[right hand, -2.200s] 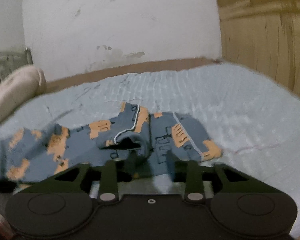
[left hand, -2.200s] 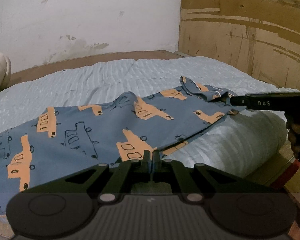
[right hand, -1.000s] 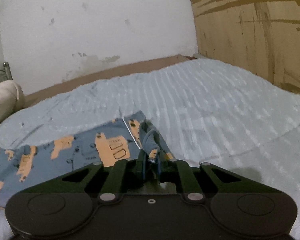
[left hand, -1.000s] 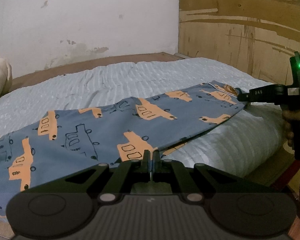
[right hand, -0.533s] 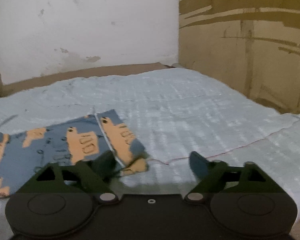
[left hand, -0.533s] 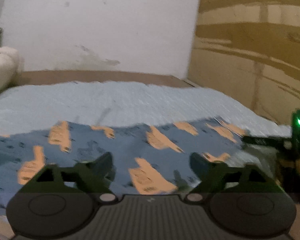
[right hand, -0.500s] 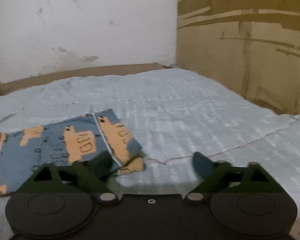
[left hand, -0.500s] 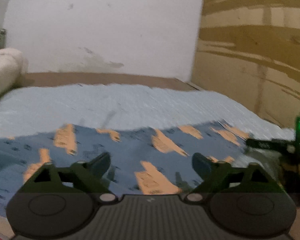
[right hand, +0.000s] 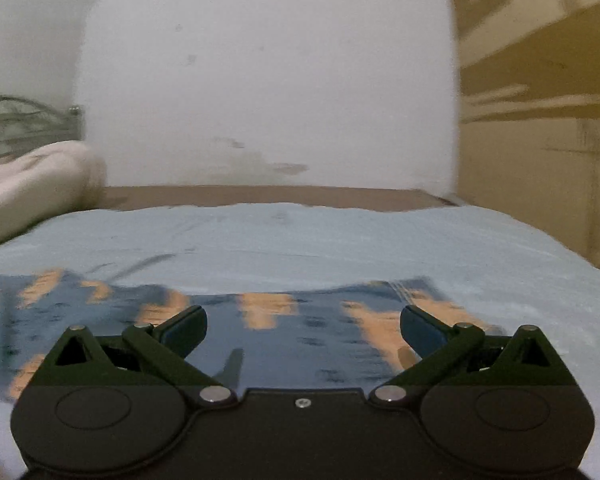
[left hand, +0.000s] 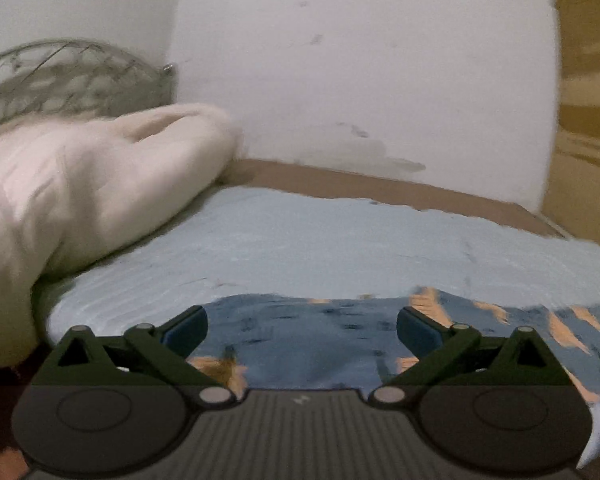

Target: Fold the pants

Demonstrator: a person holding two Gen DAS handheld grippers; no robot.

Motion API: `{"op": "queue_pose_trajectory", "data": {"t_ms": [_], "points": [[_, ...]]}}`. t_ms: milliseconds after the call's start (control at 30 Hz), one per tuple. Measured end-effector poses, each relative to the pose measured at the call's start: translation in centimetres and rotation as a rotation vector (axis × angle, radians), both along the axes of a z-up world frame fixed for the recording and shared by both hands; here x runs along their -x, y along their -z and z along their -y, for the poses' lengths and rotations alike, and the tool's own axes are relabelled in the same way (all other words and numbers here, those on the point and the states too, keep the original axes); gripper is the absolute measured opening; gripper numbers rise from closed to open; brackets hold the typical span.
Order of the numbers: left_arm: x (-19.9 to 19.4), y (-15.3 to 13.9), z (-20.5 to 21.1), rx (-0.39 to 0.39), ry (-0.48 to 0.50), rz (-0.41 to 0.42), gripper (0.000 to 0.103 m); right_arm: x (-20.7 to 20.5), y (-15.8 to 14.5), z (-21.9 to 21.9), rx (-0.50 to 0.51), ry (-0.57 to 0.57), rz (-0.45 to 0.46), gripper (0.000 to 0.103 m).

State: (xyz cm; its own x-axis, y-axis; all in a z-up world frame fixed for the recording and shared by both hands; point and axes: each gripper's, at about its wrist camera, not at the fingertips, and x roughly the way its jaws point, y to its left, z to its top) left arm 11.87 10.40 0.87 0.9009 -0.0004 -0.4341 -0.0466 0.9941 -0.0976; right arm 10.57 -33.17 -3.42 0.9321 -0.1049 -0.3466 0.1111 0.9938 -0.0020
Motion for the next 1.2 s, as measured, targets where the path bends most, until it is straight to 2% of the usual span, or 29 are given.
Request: {"op": "queue_pose_trajectory", "data": {"t_ms": [200,367,500,567,600,667,733,800,900,1033,1100,1200], "points": [[-1.4,2.0,-5.1,0.073,-0.053,-0.066,0.102,-0.8,0.3,-3.7,-0.011,-0.115,-0.025,0.102],[-1.4,4.0,-6.7,0.158,-0.058,-0.124,0.101,-0.7,0.8,-5.4,-0.009,-0.159,-0.059,0.102],[-1.9,4.9,-7.5,0.216,-0.047,-0.156,0.078,-0.6,1.1,-6.2,-0.004,-0.175,-0.079,0.102],[-2.2,5.1,-7.9,0.244,-0.054,-0.169,0.071,-0.4,1.1,-6.3,-0.005,-0.179,-0.082,0.102],[-2.1,5.1,-7.9,0.258,-0.056,-0.17,0.063,-0.4,1.0,-6.4,-0.006,-0.18,-0.083,0.102],[-2.2,5.1,-8.1,0.279,-0.066,-0.174,0.057,-0.3,0.9,-6.4,-0.006,-0.181,-0.08,0.102],[-2.2,4.9,-8.1,0.28,-0.079,-0.177,0.037,-0.3,0.9,-6.4,-0.008,-0.181,-0.079,0.102],[-2.2,4.5,-8.1,0.29,-0.09,-0.172,0.022,-0.3,0.8,-6.3,-0.009,-0.182,-0.081,0.102],[-1.9,3.2,-7.6,0.256,-0.108,-0.161,0.017,-0.3,0.9,-6.4,-0.009,-0.184,-0.088,0.102],[-1.3,1.0,-7.5,0.228,-0.128,-0.129,0.016,-0.3,0.9,-6.3,-0.012,-0.186,-0.096,0.102],[-1.5,0.8,-7.6,0.215,-0.125,-0.134,0.016,-0.3,1.0,-6.2,-0.013,-0.185,-0.099,0.102],[-2.5,2.0,-7.7,0.201,-0.139,-0.186,0.016,-0.5,1.2,-6.1,-0.014,-0.184,-0.113,0.102]]}}
